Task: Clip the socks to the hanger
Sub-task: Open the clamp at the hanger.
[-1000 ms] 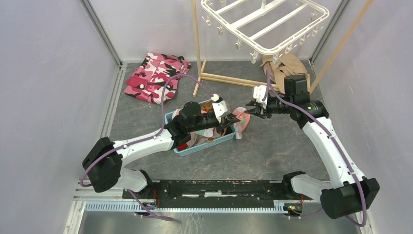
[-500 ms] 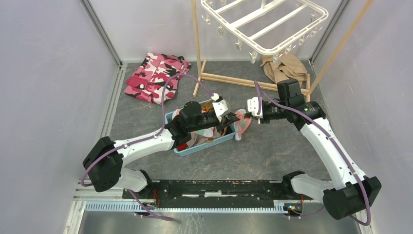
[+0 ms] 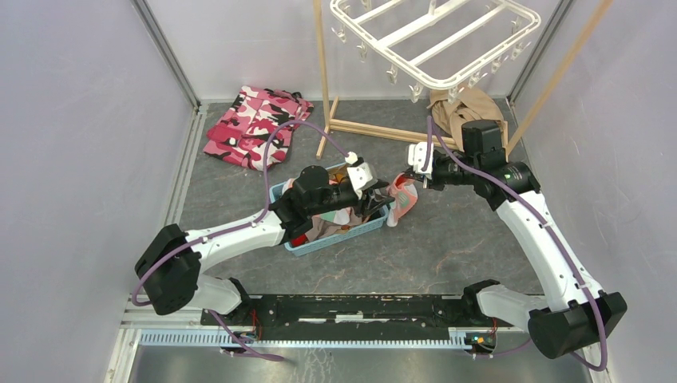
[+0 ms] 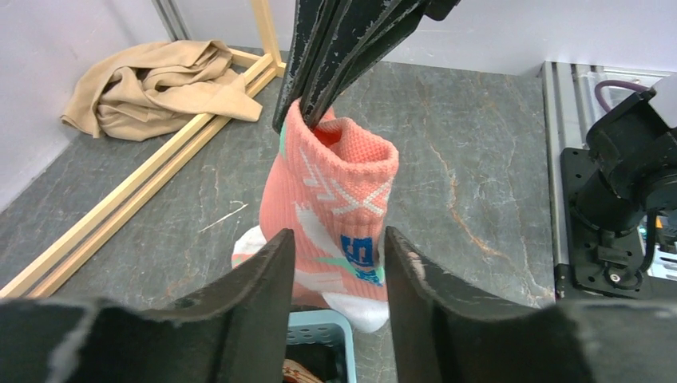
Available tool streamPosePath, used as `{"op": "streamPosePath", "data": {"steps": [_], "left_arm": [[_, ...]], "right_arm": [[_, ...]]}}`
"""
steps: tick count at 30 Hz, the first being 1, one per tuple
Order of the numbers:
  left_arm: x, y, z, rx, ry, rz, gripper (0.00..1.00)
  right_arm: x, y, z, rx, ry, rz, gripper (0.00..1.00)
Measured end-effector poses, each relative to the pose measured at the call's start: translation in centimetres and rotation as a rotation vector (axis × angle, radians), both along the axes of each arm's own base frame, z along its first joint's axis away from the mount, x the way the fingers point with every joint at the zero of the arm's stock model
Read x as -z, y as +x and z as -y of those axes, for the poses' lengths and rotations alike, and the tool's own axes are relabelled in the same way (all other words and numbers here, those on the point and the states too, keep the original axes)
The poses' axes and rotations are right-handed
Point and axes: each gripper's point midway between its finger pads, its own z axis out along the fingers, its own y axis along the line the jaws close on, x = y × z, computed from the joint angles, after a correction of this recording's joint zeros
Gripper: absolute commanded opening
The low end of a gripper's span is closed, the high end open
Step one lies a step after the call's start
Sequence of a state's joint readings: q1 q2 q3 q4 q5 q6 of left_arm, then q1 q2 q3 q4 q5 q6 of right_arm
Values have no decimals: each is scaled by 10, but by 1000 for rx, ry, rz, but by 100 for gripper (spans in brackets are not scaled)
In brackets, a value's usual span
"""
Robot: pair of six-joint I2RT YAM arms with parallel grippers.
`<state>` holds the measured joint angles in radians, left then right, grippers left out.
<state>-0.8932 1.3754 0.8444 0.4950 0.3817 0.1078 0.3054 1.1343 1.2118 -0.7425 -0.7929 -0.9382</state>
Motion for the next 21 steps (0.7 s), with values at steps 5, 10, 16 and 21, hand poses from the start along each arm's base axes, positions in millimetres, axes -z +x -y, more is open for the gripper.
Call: {"op": "streamPosePath", "data": {"steps": [5, 10, 16, 21], "left_arm": [[-1, 2, -1, -14, -2, 1, 62], [-5, 3, 0, -15, -16, 11, 56], [-7, 4, 2, -14, -27, 7, 25], [-5, 4, 4, -8, -26, 1, 2]], "right_arm": [[0, -1, -1, -8, 4, -2, 0], [1, -4, -2, -22, 5, -6, 0], [2, -6, -2, -35, 1, -6, 0], [2, -8, -3, -43, 2, -7, 5]]}}
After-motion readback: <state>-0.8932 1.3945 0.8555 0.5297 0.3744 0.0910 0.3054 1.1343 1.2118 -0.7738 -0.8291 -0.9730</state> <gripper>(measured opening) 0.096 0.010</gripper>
